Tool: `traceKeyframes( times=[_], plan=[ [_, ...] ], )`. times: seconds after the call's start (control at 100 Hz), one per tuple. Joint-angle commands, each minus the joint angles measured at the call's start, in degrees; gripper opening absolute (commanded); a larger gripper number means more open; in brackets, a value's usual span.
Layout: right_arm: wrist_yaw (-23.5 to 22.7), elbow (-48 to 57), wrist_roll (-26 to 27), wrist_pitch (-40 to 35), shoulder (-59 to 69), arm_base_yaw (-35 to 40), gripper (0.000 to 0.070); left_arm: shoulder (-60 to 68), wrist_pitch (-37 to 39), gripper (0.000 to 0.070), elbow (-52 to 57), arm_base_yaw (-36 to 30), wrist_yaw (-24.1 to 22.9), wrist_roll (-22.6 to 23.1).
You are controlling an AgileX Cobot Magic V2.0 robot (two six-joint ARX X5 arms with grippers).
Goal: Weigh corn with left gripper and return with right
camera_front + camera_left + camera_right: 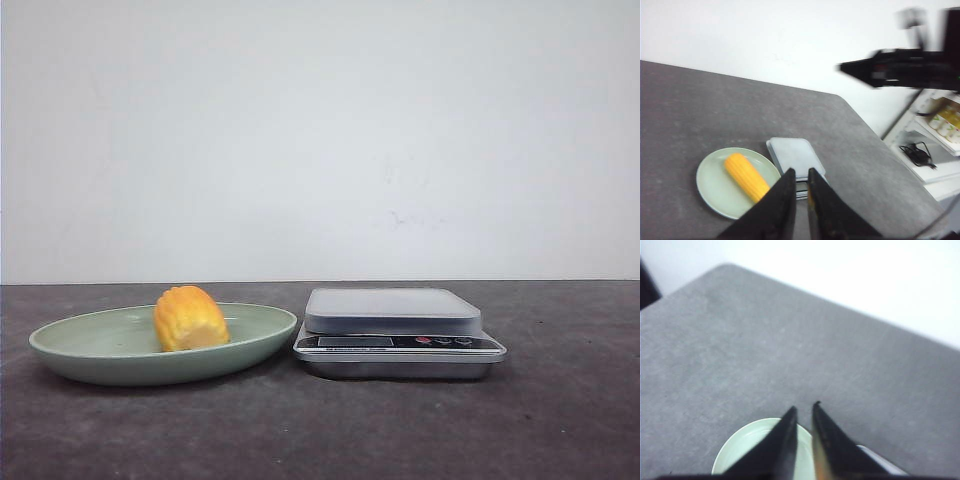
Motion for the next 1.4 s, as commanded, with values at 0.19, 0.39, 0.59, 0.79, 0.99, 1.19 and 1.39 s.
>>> traceKeyframes(
  times=[0.19,0.39,0.59,0.79,0.99,1.19,1.39],
  plan=[
    [16.11,-1.55,-8.72,-3.23,-13.09,10.01,0.0,0.61,0.48,0.0001,0.2,-0.26,-11.43,5.11],
    [17.33,-14.34,-9.75,2.84,-24.79,13.07,0.0,0.61,2.03,0.0,-2.67,-0.35,-21.55,5.92],
    [16.33,-29.18,-12.5,14.43,-34.97,13.55,0.0,0.87,2.84,0.0,-4.26,-0.74,-21.14,5.55],
    [17.0,-29.97,-12.35,12.9,-37.31,13.55,0.0,0.87,2.23,0.0,-4.24,-0.74,-21.16,5.38],
    [16.98,-29.97,-12.35,13.03,-37.59,13.55,0.0,0.87,2.21,0.0,-4.24,-0.74,-21.16,5.38],
    [16.96,-29.97,-12.35,13.03,-37.51,13.55,0.0,0.87,2.21,0.0,-4.24,-0.74,-21.16,5.38],
    [16.98,-29.97,-12.24,13.09,-37.57,13.55,0.0003,0.87,2.21,0.0,-4.24,-0.74,-21.16,5.38]
  ],
)
